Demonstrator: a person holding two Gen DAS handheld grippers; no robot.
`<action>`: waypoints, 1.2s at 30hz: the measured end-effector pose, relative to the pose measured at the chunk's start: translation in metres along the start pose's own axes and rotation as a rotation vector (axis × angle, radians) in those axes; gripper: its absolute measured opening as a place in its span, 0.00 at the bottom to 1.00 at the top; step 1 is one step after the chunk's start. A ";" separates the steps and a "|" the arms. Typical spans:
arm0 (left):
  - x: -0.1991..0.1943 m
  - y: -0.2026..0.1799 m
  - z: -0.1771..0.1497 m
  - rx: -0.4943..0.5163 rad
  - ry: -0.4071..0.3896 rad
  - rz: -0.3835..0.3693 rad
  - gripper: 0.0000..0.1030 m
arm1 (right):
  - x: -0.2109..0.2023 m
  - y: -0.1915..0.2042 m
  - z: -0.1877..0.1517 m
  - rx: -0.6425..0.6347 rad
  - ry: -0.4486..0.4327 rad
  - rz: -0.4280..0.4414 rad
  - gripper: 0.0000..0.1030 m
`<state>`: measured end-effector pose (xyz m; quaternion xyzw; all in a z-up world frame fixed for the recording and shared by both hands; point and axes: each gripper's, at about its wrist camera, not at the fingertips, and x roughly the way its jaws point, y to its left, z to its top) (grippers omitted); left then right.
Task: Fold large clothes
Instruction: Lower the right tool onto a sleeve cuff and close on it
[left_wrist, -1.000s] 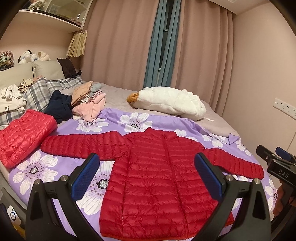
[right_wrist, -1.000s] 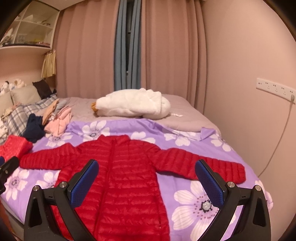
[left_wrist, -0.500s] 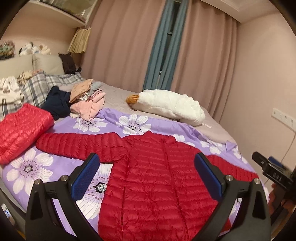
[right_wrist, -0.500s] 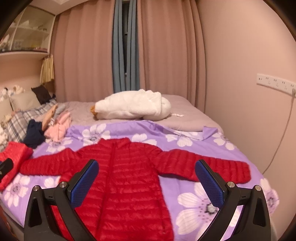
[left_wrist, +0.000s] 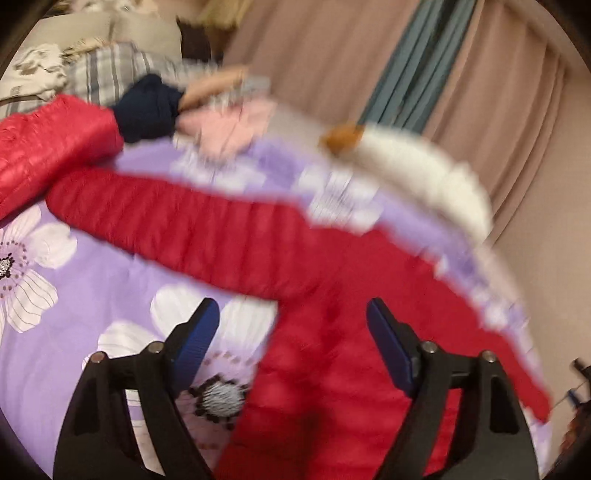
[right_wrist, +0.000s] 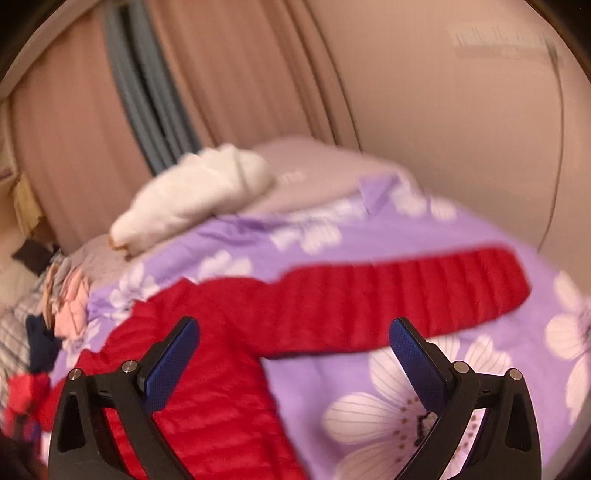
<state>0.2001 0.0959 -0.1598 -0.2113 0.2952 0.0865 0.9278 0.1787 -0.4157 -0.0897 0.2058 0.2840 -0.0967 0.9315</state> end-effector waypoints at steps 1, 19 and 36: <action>0.007 0.002 -0.005 0.017 0.016 0.007 0.78 | 0.007 -0.010 0.000 0.019 0.016 -0.036 1.00; 0.054 -0.005 -0.032 0.089 0.140 0.088 0.75 | 0.044 -0.161 -0.016 0.332 0.148 -0.255 1.00; 0.071 -0.015 -0.042 0.101 0.203 0.114 0.71 | 0.048 -0.186 -0.025 0.290 0.051 -0.383 0.49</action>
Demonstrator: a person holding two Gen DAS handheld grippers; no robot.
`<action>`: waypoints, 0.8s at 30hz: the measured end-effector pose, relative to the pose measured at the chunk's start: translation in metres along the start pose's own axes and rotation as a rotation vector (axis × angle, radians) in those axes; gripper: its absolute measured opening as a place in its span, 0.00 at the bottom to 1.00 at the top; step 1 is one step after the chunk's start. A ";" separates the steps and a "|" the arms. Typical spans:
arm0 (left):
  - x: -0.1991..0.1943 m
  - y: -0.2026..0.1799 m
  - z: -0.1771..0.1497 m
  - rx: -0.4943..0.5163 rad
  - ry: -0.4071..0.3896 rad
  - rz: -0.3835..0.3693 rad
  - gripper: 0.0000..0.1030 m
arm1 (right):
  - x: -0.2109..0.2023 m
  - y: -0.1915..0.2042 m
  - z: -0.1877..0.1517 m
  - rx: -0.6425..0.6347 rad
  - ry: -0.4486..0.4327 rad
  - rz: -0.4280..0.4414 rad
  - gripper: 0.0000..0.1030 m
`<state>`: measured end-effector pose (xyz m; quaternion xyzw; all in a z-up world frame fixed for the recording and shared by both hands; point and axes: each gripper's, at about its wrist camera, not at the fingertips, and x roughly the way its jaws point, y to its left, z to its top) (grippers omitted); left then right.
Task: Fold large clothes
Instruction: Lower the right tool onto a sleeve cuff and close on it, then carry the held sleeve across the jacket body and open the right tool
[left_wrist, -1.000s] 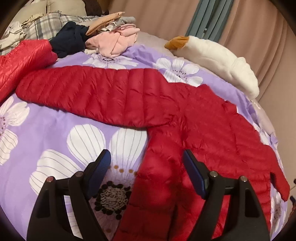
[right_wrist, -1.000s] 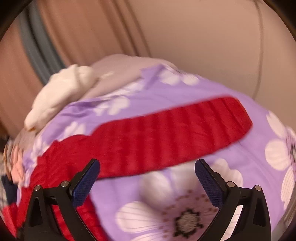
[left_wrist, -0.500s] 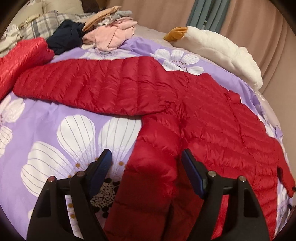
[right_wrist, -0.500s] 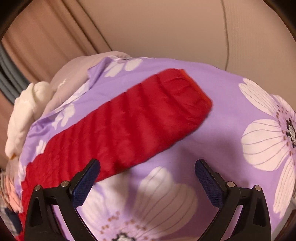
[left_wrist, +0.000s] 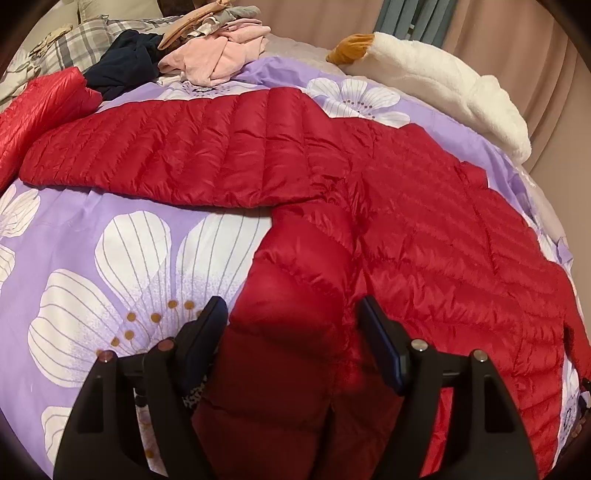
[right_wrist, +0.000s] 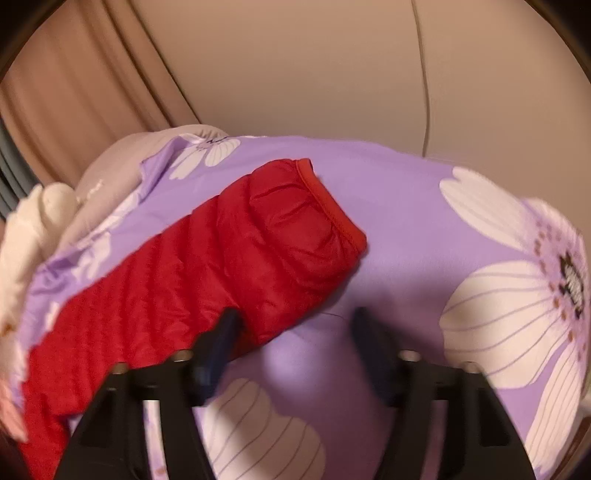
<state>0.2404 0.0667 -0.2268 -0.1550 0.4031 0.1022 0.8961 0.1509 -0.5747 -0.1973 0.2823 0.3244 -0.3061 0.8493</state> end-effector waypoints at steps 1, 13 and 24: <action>0.001 0.000 0.000 0.004 0.002 0.003 0.71 | -0.001 0.000 -0.001 -0.007 -0.014 -0.010 0.36; 0.004 -0.005 0.000 0.031 0.010 0.036 0.72 | -0.043 0.059 -0.001 -0.136 -0.150 0.167 0.08; 0.002 0.000 0.001 0.001 0.010 0.002 0.72 | -0.088 0.212 -0.068 -0.442 -0.145 0.446 0.04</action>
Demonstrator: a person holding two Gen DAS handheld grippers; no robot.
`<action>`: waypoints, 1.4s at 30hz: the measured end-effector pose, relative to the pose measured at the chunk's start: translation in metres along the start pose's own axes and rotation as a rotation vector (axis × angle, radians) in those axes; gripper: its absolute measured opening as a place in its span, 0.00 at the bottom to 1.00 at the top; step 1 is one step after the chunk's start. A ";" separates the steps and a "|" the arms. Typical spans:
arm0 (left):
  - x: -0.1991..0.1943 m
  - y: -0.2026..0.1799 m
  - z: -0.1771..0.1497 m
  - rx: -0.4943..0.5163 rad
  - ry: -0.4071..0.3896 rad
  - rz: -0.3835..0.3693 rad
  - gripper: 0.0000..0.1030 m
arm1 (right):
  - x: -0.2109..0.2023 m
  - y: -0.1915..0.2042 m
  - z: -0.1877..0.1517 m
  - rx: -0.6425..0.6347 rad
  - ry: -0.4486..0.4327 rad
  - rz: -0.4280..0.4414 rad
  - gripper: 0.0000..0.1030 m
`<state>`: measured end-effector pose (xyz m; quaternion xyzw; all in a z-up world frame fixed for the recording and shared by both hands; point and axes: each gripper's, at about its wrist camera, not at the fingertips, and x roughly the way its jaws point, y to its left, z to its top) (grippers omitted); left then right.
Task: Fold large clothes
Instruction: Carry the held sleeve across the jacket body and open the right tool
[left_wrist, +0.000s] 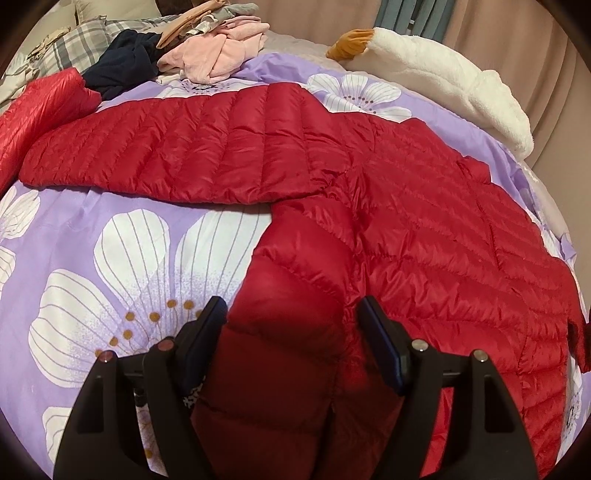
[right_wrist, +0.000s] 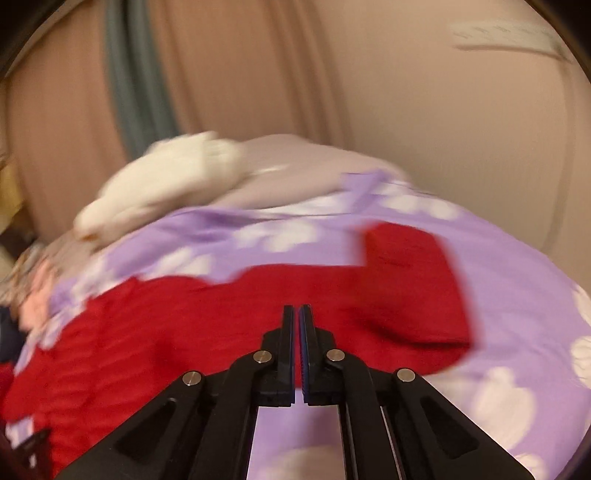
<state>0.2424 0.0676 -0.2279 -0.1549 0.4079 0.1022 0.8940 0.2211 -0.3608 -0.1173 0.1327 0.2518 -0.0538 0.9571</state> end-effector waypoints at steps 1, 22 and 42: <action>0.000 0.000 0.000 -0.003 0.001 -0.003 0.72 | 0.001 0.017 -0.003 -0.017 0.005 0.039 0.04; -0.001 0.005 -0.005 0.019 0.014 -0.019 0.76 | -0.013 -0.181 -0.008 0.430 0.040 -0.367 0.79; 0.007 -0.002 -0.001 0.035 0.013 0.035 0.82 | 0.008 -0.232 -0.014 0.577 -0.021 -0.251 0.09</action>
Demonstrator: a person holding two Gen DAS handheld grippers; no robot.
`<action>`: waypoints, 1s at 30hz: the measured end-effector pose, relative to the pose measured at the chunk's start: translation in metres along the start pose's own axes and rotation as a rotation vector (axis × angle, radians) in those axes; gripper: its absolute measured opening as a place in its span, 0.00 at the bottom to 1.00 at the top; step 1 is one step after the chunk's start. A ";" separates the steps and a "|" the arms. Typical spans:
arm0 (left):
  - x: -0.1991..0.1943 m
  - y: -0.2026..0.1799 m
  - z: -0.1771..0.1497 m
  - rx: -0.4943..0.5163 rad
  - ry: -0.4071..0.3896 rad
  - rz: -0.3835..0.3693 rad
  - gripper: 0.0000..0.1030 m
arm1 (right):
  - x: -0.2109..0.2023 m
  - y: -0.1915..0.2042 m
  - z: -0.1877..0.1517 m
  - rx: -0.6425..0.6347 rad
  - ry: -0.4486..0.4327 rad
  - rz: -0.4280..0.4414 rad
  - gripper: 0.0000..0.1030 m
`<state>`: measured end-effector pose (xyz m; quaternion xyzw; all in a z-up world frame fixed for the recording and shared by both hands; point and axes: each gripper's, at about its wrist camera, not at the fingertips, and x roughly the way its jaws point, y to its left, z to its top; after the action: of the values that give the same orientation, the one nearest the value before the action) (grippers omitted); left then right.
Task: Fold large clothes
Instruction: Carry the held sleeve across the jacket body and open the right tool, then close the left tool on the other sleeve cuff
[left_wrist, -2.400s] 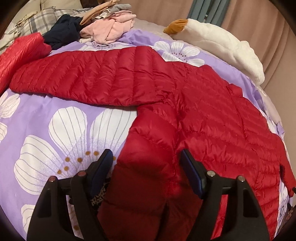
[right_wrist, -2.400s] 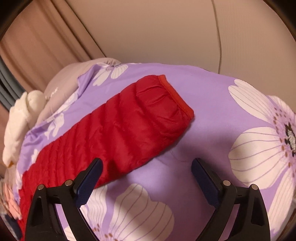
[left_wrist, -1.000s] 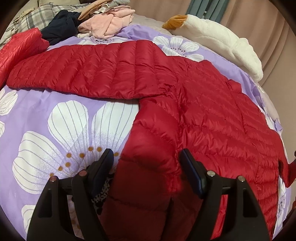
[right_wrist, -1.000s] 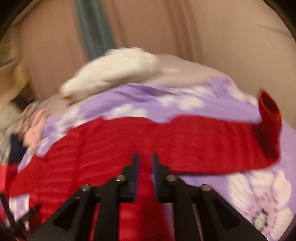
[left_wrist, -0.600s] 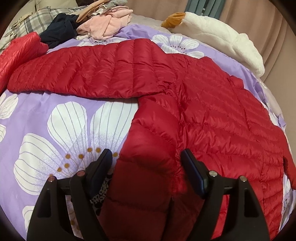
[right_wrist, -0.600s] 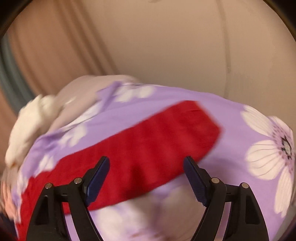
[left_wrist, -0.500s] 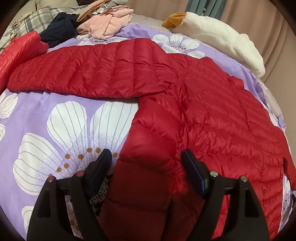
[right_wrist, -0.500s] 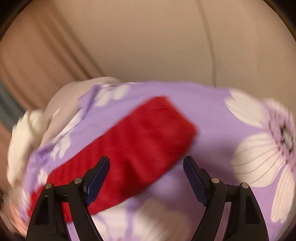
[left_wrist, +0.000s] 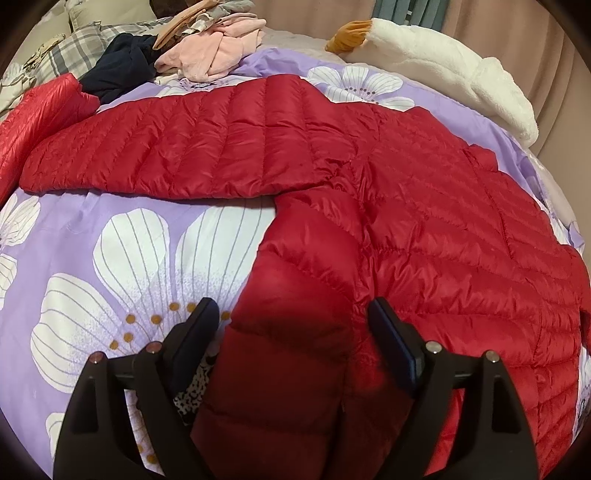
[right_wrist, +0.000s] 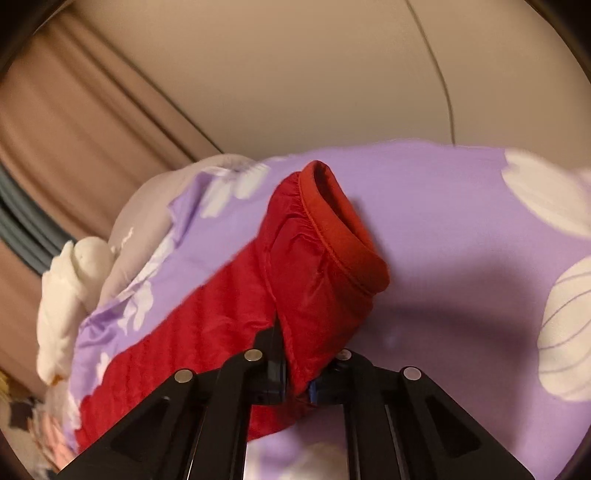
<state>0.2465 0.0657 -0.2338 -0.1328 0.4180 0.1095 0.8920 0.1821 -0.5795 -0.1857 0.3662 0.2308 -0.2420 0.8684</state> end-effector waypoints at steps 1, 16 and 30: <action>0.000 0.000 0.000 0.000 0.000 0.000 0.82 | -0.001 0.011 0.001 -0.025 -0.008 0.009 0.09; 0.001 0.000 0.000 0.002 0.003 0.006 0.82 | -0.064 0.278 -0.148 -0.594 0.097 0.324 0.09; -0.006 0.001 0.002 -0.025 0.005 0.000 0.83 | -0.089 0.286 -0.182 -0.775 0.116 0.301 0.73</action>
<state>0.2435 0.0663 -0.2279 -0.1441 0.4188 0.1144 0.8893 0.2409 -0.2455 -0.0977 0.0551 0.2970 0.0134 0.9532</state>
